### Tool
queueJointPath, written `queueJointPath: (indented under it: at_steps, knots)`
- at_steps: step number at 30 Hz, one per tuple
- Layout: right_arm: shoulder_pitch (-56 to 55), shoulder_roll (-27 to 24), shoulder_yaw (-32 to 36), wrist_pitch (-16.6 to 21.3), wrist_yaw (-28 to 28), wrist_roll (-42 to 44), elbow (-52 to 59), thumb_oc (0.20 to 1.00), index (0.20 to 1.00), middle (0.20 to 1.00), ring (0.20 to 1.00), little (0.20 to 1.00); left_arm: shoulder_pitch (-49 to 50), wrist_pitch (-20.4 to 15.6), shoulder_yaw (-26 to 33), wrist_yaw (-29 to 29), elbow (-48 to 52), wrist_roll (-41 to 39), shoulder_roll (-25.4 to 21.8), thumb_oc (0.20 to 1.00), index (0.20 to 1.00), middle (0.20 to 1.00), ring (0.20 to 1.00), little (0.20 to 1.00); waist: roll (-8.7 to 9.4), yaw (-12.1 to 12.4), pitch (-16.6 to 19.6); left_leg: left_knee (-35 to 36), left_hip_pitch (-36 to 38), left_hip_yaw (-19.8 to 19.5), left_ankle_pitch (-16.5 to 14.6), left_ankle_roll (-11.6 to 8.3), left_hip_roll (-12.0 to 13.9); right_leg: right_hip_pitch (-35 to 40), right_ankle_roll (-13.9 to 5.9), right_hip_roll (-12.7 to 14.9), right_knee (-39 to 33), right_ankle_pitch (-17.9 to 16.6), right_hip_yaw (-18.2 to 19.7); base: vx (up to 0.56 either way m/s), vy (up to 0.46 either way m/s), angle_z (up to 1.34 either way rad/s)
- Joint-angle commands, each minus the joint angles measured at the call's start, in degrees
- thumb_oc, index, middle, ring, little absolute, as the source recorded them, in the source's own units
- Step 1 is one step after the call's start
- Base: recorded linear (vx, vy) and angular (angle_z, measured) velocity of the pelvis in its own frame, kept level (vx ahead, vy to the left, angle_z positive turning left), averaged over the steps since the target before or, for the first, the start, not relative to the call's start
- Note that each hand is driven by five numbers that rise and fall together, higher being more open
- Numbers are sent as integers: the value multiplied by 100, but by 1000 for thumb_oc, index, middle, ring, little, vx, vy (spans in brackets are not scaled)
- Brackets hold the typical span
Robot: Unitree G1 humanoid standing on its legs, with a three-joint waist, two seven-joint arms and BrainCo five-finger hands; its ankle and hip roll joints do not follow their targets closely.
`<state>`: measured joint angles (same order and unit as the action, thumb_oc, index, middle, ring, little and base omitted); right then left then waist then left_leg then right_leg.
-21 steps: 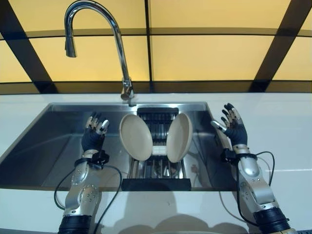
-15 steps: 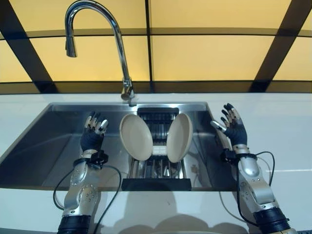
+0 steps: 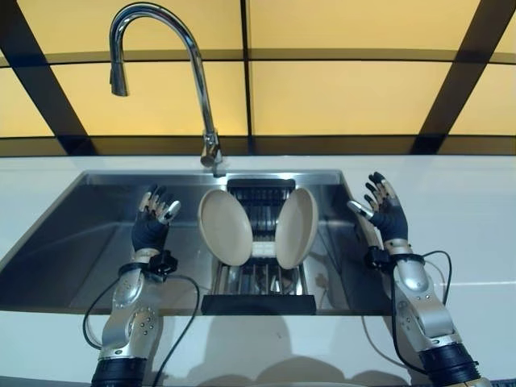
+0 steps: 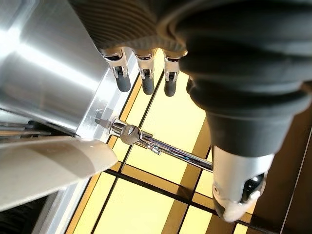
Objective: Pick up plates and place into dishwasher.
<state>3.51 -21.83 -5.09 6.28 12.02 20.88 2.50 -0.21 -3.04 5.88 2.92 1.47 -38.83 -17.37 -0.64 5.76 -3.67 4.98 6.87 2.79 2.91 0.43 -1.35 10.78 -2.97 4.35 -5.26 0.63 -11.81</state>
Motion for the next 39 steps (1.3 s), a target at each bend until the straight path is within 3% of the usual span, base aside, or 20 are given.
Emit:
queueJointPath:
  at_steps: [1, 21, 34, 39]
  knots:
    - [380, -182, 20, 160, 45, -82, 269, 1000, 1000, 1000, 1000, 1000, -342, -140, 150, -3, -6, 533, -445, 1000, 1000, 1000, 1000, 1000, 27, 21, 351, -236, -6, 98, -658, -177, 146, -271, -159, 97, 214, 261, -378, 0, 0, 0]
    - [224, -437, 168, 65, 8, 69, 152, 1000, 1000, 1000, 1000, 1000, -793, -198, -48, 187, -1176, 2243, -1340, 1000, 1000, 1000, 1000, 1000, -121, -392, 355, -196, 119, 433, -674, -182, 151, -288, -205, 77, 188, 200, -127, 49, 7, -2]
    - [-12, -807, 334, 94, -252, 333, 51, 1000, 1000, 1000, 1000, 1000, -1075, -630, -620, 815, -2085, 5814, -2975, 1000, 1000, 1000, 1000, 1000, -203, -693, 331, -153, 147, 686, -714, -118, 96, -387, -274, 64, 125, 102, 125, 58, 36, -10]
    - [-97, -966, 371, 126, -375, 439, 5, 1000, 1000, 1000, 1000, 1000, -1143, -751, -1026, 1035, -2446, 6741, -3643, 1000, 1000, 1000, 1000, 1000, -236, -795, 310, -125, 152, 761, -722, -90, 63, -412, -301, 69, 82, 60, 203, 40, 49, -6]
